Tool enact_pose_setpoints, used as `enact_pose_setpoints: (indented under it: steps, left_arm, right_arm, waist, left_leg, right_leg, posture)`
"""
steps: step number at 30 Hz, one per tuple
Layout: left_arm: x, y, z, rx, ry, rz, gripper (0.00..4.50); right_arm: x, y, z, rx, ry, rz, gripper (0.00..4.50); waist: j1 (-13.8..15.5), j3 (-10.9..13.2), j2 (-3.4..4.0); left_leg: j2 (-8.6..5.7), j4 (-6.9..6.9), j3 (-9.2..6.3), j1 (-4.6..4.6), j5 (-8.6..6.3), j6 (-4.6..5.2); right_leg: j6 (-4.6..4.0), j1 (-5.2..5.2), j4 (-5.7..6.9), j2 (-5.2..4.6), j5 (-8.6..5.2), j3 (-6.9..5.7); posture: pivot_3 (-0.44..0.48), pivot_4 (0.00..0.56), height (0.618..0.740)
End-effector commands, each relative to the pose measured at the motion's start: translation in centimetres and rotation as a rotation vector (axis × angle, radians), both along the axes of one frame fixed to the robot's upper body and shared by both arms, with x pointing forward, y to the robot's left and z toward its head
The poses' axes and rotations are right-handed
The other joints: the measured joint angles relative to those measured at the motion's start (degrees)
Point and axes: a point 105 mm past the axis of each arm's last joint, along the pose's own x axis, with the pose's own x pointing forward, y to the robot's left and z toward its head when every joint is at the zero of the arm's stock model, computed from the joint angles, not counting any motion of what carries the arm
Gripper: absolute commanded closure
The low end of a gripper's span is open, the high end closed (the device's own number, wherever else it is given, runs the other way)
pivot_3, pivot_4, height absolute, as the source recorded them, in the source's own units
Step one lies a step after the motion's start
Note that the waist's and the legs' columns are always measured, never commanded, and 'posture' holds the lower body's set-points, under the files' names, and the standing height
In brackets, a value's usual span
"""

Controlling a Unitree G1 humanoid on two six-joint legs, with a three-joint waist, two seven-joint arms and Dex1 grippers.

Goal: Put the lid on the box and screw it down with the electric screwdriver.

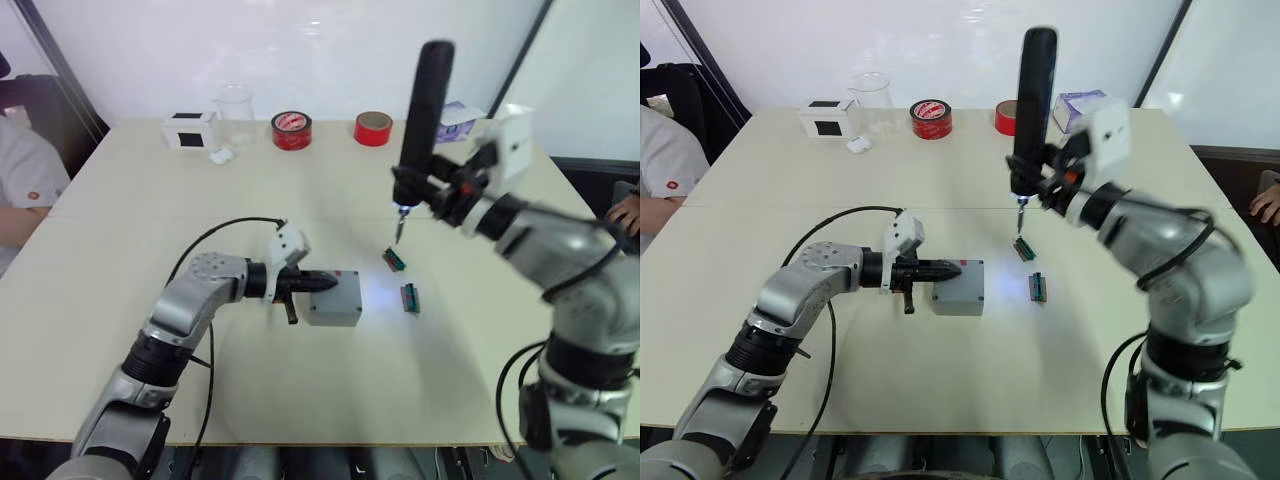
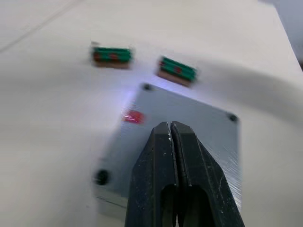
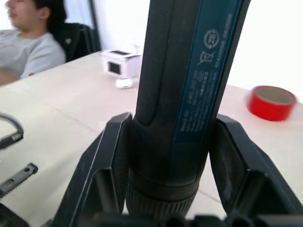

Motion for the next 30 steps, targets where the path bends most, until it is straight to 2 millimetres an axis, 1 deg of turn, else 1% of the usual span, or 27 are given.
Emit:
enact_pose_setpoints:
  steps: [1, 3, 4, 6, 7, 10, 13, 15, 16, 18, 23, 27, 30]
  left_arm:
    - [0.5, 0.4, 3.9, -0.112, -0.093, 0.051, 4.50]
    - [0.8, 0.7, 5.5, -0.185, -0.124, 0.075, 4.50]
    - [0.9, 0.8, 5.8, -0.200, -0.138, 0.087, 4.50]
    - [0.6, 1.2, 5.7, -0.166, -0.120, 0.072, 4.50]
    - [0.1, 1.3, 5.6, -0.150, -0.105, 0.030, 4.50]
    - [-2.9, 1.8, 5.3, -0.167, 0.002, -0.176, 4.50]
    - [-4.8, 2.2, 4.0, -0.045, 0.011, -0.260, 4.50]
    - [-5.9, 2.1, 3.5, 0.001, 0.020, -0.312, 4.50]
    - [-6.2, 2.1, 3.4, 0.010, 0.022, -0.331, 4.50]
    - [-6.8, 1.9, 3.3, 0.033, 0.020, -0.356, 4.50]
    - [-7.9, 1.8, 2.7, 0.084, 0.039, -0.392, 4.50]
    - [-8.2, 1.9, 2.4, 0.100, 0.041, -0.391, 4.50]
    - [-8.1, 2.0, 2.3, 0.097, 0.044, -0.376, 4.50]
  right_arm:
    - [0.0, -3.3, 0.9, 0.020, 0.070, -0.100, 2.61]
    - [0.1, -5.6, -0.2, -0.052, 0.153, -0.175, 2.61]
    - [0.1, -6.3, -0.7, -0.075, 0.191, -0.193, 2.61]
    - [-0.6, -7.5, -2.9, -0.116, 0.345, -0.186, 2.61]
    - [-1.3, -8.2, -4.5, -0.145, 0.451, -0.177, 2.61]
    - [-3.3, -10.3, -8.5, -0.171, 0.710, -0.173, 2.61]
    - [-4.5, -12.1, -11.1, -0.123, 0.877, -0.190, 2.61]
    - [-4.9, -13.2, -12.5, -0.097, 0.964, -0.227, 2.61]
    - [-5.1, -13.5, -12.9, -0.103, 0.989, -0.241, 2.61]
    - [-5.2, -13.4, -13.4, -0.106, 1.021, -0.228, 2.61]
    - [-5.1, -13.3, -14.1, -0.087, 1.078, -0.213, 2.61]
    - [-4.7, -13.8, -14.5, -0.087, 1.095, -0.244, 2.61]
    - [-4.3, -13.9, -14.7, -0.091, 1.099, -0.249, 2.61]
  waist:
    - [0.04, 0.01, 0.01]
    - [0.22, 0.07, 0.11]
    - [0.30, 0.12, 0.20]
    - [0.17, 0.13, 0.21]
    - [0.11, 0.13, 0.21]
    - [-0.03, 0.14, 0.22]
    - [-0.31, 0.24, 0.30]
    - [-0.26, 0.31, 0.40]
    - [-0.20, 0.32, 0.41]
    - [-0.18, 0.32, 0.41]
    - [-0.23, 0.33, 0.40]
    - [-0.09, 0.33, 0.41]
    - [0.04, 0.33, 0.40]
  left_leg:
    - [0.00, -0.03, -0.01, -0.01, -0.02, 0.03]
    - [0.00, -0.07, -0.04, -0.10, -0.05, 0.08]
    - [-0.01, -0.07, -0.04, -0.15, -0.05, 0.08]
    - [-0.14, -0.05, -0.01, -0.37, -0.05, 0.09]
    - [-0.22, -0.03, 0.00, -0.43, -0.06, 0.10]
    - [-0.23, -0.03, 0.02, -0.48, -0.13, 0.23]
    - [-0.18, -0.03, 0.10, -0.47, -0.14, 0.24]
    - [-0.19, 0.00, 0.23, -0.44, -0.13, 0.24]
    - [-0.19, 0.00, 0.25, -0.41, -0.13, 0.23]
    - [-0.19, 0.04, 0.28, -0.40, -0.12, 0.22]
    - [-0.17, 0.06, 0.28, -0.37, -0.12, 0.22]
    - [-0.17, 0.05, 0.30, -0.40, -0.12, 0.22]
    - [-0.17, 0.07, 0.33, -0.42, -0.12, 0.21]
  right_leg:
    - [-0.01, -0.01, -0.01, 0.01, -0.01, -0.02]
    - [-0.01, -0.05, -0.07, -0.02, -0.01, -0.06]
    - [-0.01, -0.09, -0.08, -0.05, -0.02, -0.06]
    - [0.01, -0.22, -0.14, -0.16, -0.01, -0.05]
    - [0.01, -0.26, -0.17, -0.17, -0.01, -0.05]
    - [0.01, -0.30, -0.25, -0.14, -0.02, -0.02]
    - [0.01, -0.37, -0.22, -0.08, -0.02, 0.02]
    - [0.00, -0.44, -0.12, -0.03, -0.03, 0.11]
    - [-0.01, -0.44, -0.11, -0.02, -0.03, 0.14]
    - [-0.19, -0.44, -0.10, 0.01, -0.13, 0.18]
    - [0.00, -0.44, -0.08, 0.08, -0.03, 0.23]
    - [0.01, -0.46, -0.08, 0.07, -0.03, 0.23]
    - [0.01, -0.46, -0.10, 0.05, -0.03, 0.23]
  posture:
    - [0.000, 0.150, 0.740]
    - [0.000, 0.150, 0.740]
    - [0.000, 0.150, 0.740]
    - [0.000, 0.150, 0.740]
    - [0.000, 0.150, 0.740]
    - [0.000, 0.150, 0.740]
    - [0.000, 0.150, 0.740]
    - [0.000, 0.150, 0.740]
    - [0.000, 0.150, 0.740]
    - [0.000, 0.150, 0.740]
    - [0.000, 0.150, 0.740]
    - [0.000, 0.150, 0.740]
    - [0.000, 0.150, 0.740]
